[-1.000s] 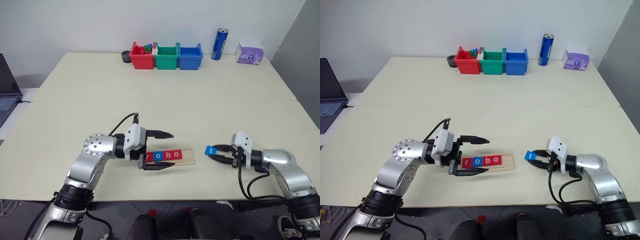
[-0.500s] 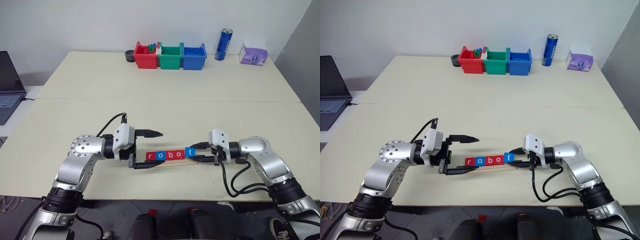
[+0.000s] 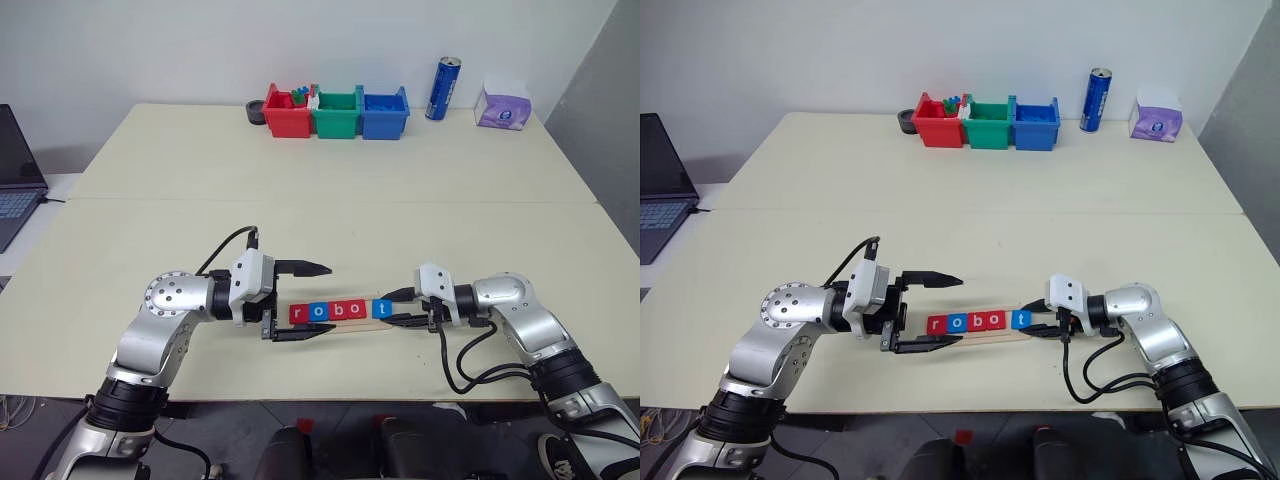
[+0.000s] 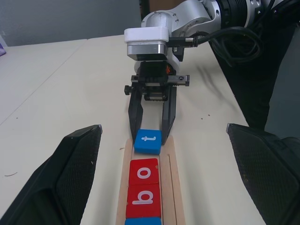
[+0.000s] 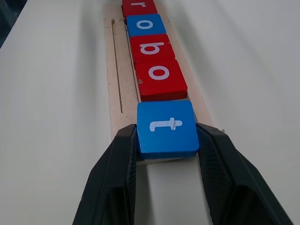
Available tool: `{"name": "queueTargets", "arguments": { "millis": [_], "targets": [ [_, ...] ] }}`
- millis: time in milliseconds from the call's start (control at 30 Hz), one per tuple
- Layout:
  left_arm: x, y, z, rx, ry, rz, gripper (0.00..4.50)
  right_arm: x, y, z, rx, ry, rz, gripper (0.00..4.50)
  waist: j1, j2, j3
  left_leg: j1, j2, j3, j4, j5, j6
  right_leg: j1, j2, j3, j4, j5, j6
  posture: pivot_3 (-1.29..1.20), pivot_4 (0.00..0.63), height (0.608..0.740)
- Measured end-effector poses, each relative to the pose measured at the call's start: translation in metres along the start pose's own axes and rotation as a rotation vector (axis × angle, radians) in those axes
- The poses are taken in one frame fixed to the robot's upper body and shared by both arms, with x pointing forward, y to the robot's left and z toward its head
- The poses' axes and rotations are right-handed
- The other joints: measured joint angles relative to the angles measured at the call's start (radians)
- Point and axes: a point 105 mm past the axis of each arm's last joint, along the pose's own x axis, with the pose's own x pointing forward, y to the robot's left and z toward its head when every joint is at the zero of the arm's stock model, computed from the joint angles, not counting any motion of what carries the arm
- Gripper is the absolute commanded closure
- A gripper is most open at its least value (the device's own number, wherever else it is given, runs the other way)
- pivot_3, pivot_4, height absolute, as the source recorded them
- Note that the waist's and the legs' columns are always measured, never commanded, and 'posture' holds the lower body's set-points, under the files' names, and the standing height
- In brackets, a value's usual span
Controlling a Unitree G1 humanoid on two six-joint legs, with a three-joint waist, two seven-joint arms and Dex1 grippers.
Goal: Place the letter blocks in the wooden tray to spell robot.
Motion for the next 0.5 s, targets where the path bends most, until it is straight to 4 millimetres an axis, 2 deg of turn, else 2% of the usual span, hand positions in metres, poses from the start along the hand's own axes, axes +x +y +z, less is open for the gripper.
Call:
{"name": "queueTargets", "arguments": {
  "millis": [500],
  "targets": [
    [0.0005, -0.0006, 0.0008, 0.002, -0.001, 0.001, 0.00, 0.0055, -0.0030, 0.0018, -0.046, 0.002, 0.024, 3.04, 0.000, 0.000, 0.000, 0.000, 0.000, 0.000, 0.000, 0.000, 0.000, 0.000, 0.000, 0.000, 0.000, 0.000, 0.000, 0.00, 0.150, 0.740]
  ]
}}
